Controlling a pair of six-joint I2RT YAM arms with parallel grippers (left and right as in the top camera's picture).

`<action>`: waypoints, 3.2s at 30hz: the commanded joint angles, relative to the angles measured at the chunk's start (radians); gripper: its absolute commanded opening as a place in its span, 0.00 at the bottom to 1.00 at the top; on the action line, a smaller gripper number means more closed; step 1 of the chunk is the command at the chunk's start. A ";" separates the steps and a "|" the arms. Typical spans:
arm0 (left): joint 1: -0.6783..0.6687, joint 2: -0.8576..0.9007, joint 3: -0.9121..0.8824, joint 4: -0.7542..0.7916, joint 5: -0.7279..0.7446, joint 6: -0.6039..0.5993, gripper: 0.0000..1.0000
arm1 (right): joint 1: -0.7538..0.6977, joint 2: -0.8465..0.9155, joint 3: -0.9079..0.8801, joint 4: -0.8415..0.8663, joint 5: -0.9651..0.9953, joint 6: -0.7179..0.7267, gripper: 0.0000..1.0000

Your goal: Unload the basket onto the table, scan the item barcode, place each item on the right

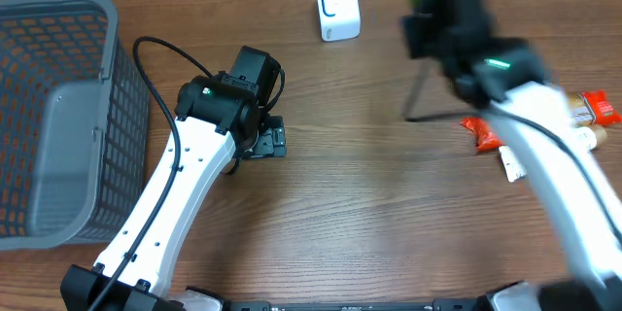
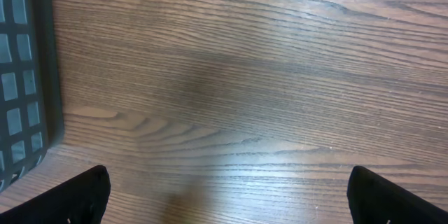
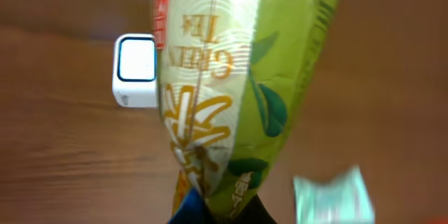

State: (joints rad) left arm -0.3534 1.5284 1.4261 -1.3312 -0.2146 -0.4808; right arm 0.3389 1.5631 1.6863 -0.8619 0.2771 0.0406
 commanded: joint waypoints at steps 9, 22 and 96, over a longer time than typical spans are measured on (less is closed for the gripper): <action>0.000 0.004 0.000 0.001 -0.013 -0.021 1.00 | -0.331 -0.028 -0.156 -0.224 -0.043 0.830 0.04; 0.000 0.004 0.000 0.001 -0.013 -0.021 0.99 | -0.400 0.078 -0.475 0.229 -0.080 0.887 0.32; 0.000 0.004 0.000 0.001 -0.013 -0.021 0.99 | -0.187 -1.561 -1.678 0.788 -0.412 -0.042 1.00</action>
State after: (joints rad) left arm -0.3534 1.5284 1.4258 -1.3315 -0.2146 -0.4808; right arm 0.1402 0.0154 0.0292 -0.0505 -0.1486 0.0139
